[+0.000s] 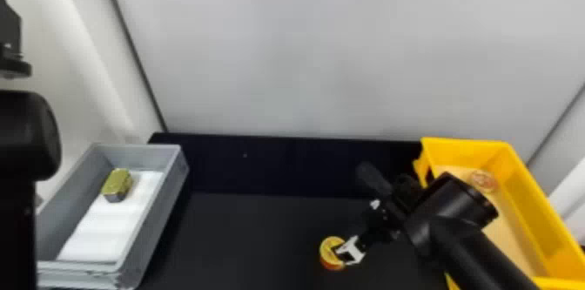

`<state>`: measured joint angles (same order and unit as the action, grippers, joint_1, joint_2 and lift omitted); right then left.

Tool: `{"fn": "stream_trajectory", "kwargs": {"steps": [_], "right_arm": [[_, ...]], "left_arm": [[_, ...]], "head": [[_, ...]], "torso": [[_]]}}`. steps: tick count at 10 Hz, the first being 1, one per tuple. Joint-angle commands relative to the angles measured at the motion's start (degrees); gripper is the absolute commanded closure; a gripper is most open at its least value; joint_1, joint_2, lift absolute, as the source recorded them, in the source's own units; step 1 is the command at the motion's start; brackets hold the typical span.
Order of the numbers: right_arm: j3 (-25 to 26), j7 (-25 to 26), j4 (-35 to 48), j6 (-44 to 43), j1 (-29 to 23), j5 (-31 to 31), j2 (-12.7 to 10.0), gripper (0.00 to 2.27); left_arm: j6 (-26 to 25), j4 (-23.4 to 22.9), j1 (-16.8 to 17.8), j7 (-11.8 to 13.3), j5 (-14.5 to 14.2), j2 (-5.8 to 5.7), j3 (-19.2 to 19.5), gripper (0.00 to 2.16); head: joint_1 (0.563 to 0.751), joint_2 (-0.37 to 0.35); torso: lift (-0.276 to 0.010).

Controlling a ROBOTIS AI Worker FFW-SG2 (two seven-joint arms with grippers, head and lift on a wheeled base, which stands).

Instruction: Pick up the round yellow can and place it in the yellow rectangular box

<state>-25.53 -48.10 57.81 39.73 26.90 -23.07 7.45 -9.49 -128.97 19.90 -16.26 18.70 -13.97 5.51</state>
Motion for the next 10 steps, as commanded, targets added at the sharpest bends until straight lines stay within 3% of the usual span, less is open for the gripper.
{"fn": "stream_trajectory", "kwargs": {"steps": [1,10], "right_arm": [[-0.7,-0.1,-0.9,-0.6,0.1,0.0,0.0,0.12],[-2.9,-0.1,-2.6,-1.2,-0.3,1.4,-0.6,0.12]], "left_arm": [[0.1,-0.1,0.0,0.0,0.0,0.16,-0.1,0.16],[0.2,0.1,0.1,0.0,0.0,0.25,-0.6,0.16]], "head": [[0.663,0.054],[0.663,0.054]], "torso": [[-0.010],[-0.010]]}}
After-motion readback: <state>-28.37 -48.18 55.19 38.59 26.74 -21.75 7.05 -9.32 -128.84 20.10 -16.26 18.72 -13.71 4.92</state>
